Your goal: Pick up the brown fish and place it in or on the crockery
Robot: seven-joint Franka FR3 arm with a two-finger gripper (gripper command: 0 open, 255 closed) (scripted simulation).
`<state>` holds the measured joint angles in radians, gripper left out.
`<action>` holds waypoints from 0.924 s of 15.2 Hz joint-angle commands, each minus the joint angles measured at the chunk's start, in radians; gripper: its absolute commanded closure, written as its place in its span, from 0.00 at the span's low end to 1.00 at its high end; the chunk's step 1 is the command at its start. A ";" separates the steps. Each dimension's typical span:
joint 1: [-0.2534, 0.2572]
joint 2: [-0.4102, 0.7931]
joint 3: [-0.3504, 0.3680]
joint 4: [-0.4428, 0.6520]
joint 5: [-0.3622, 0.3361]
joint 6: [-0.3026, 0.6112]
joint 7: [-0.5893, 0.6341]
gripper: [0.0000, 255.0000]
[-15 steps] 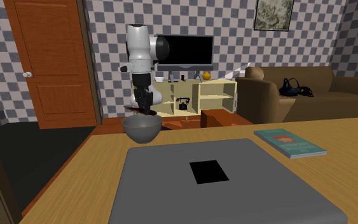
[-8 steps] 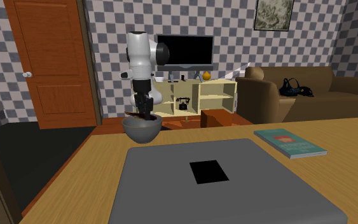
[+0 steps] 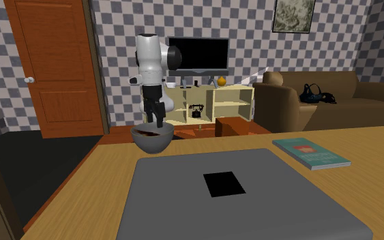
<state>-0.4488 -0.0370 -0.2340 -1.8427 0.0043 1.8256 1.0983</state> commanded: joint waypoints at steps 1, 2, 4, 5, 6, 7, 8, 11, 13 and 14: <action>0.000 0.000 0.000 0.000 0.000 0.000 0.000 0.00; 0.000 0.000 0.000 0.000 0.000 0.000 0.000 0.00; 0.000 -0.001 0.000 0.066 0.000 -0.067 0.000 0.00; 0.000 0.001 0.000 0.102 0.000 -0.101 0.000 0.00; 0.000 0.003 -0.001 0.131 0.001 -0.128 0.000 0.00; 0.000 0.003 -0.001 0.131 0.001 -0.128 0.000 0.00; 0.000 0.003 -0.001 0.131 0.001 -0.128 0.000 0.00; 0.000 0.003 -0.001 0.131 0.001 -0.128 0.000 0.00; 0.000 0.003 -0.001 0.131 0.001 -0.128 0.000 0.00; 0.000 0.003 -0.001 0.131 0.001 -0.128 0.000 0.00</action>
